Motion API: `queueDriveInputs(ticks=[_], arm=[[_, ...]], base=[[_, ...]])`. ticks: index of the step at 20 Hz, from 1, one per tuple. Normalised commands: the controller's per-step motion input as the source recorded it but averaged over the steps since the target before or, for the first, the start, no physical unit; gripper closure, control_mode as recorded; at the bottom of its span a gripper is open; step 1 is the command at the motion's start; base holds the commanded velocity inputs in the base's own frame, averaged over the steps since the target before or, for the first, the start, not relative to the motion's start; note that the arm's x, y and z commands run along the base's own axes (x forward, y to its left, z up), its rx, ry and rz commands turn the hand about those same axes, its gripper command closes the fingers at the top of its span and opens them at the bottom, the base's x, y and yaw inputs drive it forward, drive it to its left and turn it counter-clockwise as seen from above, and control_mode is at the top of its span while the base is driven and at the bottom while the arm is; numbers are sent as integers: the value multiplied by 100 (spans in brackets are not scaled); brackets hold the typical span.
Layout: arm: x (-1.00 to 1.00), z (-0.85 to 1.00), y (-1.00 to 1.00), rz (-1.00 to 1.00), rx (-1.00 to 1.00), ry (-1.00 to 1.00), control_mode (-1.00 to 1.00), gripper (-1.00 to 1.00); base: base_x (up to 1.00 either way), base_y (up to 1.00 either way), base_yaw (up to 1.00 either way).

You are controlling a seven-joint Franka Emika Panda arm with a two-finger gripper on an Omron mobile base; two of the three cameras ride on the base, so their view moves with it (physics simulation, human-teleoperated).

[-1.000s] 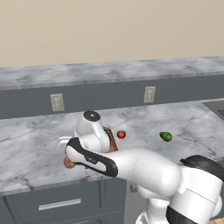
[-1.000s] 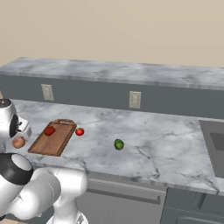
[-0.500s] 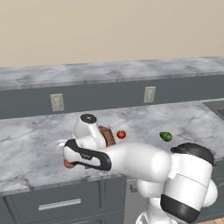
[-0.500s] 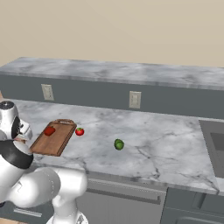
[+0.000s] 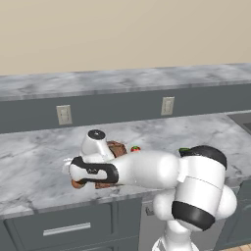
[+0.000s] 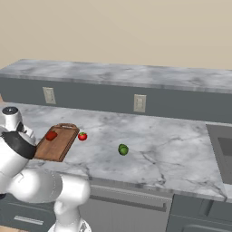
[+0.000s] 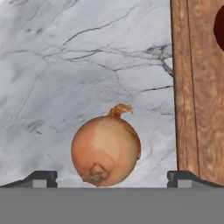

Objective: Place the avocado, onion, tomato, and bell pepper on the cutting board.

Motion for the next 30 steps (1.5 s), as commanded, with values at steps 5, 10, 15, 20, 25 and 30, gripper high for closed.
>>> queueDriveInputs(ticks=[5,10,15,20,25,30], arm=[[10,-20,10,0,-3,5,-100,-100],[8,-19,12,0,-2,4,-100,-100],[6,-17,16,0,-3,2,-100,-100],[1,-6,7,-1,-2,0,-100,100],[-5,71,-4,-3,0,-6,-100,100],[-11,100,-26,-8,0,-7,-100,100]], base=[[0,0,0],[0,0,0],[0,0,0],[0,0,0],[0,0,0],[0,0,0]])
